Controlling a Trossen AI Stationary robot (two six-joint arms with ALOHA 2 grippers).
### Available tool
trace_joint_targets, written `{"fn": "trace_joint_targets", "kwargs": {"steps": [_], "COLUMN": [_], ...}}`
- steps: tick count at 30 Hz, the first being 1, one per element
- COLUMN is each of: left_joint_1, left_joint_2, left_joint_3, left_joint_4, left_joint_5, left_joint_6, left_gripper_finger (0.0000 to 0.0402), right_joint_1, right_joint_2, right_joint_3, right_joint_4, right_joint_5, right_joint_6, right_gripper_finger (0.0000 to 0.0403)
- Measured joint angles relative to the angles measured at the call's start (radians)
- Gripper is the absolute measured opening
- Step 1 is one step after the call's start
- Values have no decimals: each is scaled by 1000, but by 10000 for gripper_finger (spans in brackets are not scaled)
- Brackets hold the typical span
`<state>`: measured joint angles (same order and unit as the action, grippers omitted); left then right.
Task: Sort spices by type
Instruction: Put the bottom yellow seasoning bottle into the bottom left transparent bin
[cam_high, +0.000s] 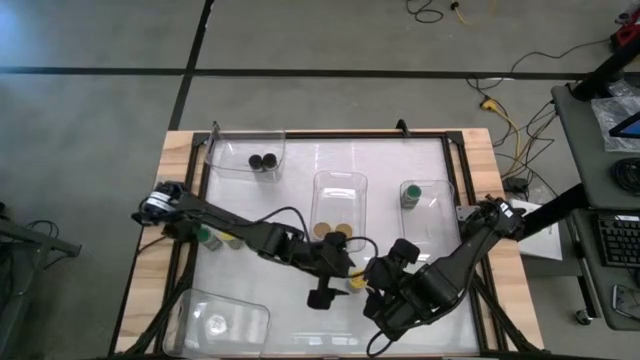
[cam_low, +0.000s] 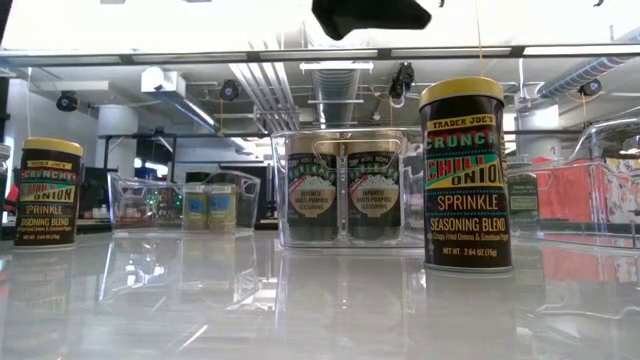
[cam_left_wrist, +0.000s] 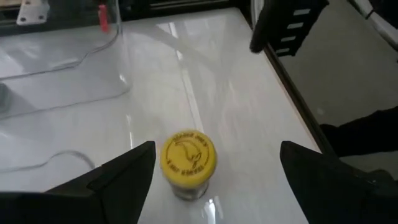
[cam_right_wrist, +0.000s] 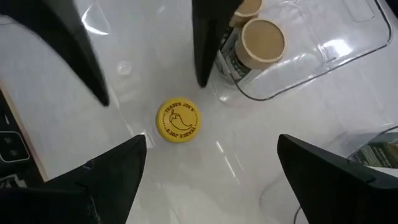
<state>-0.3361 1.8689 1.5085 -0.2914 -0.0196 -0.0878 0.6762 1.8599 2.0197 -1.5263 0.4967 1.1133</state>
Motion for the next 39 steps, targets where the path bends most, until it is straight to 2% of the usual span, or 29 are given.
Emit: {"fn": "trace_joint_targets", "kwargs": {"steps": [14, 39], "left_joint_1": [6, 36], "left_joint_2": [120, 199], "left_joint_3": [0, 1], "left_joint_4": [78, 144], "left_joint_5": [-24, -16], "left_joint_6": [31, 106], "left_gripper_finger": [359, 359], "right_joint_1": [29, 31], "right_joint_2": [-1, -3], "right_joint_3": [15, 13], "right_joint_4": [-45, -42], "right_joint_5": [-6, -6], "right_joint_6": [66, 94], "right_gripper_finger": [359, 359]}}
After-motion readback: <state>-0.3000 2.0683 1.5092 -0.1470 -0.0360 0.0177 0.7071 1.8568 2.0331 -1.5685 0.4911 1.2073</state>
